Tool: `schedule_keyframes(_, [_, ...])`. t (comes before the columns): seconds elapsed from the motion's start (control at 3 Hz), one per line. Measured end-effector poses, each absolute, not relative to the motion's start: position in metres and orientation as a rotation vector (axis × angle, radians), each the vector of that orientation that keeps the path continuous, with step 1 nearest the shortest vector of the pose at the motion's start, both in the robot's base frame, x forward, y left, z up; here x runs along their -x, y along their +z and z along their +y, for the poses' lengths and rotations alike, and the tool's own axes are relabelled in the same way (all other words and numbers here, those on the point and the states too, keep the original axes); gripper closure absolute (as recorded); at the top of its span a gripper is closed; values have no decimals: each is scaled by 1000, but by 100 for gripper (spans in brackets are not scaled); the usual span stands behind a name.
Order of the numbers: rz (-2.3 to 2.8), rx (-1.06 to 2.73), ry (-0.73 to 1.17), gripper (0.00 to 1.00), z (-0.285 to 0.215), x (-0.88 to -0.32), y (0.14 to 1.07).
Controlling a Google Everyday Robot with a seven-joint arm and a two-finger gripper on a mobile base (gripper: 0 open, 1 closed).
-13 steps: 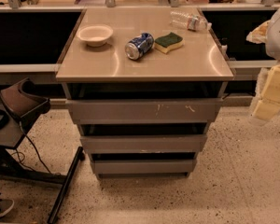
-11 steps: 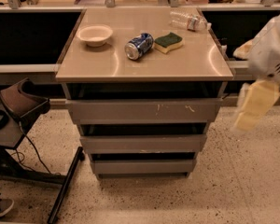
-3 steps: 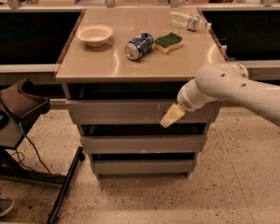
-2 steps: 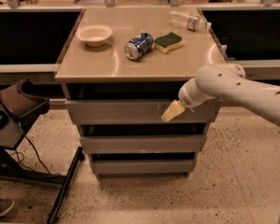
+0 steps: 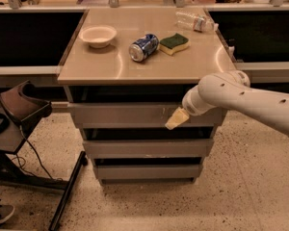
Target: Open top drawer
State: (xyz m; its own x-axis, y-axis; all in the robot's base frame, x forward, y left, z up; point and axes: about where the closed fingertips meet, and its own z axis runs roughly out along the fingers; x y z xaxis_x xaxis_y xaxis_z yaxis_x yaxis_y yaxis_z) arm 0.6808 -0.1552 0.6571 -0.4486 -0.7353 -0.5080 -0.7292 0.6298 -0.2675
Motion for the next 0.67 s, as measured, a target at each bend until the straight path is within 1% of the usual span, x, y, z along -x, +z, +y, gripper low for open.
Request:
schedule_keyframes(0.33, [2258, 1142, -13, 0, -155, -681, 657])
schedule_keyframes(0.67, [2258, 1142, -13, 19, -155, -681, 657])
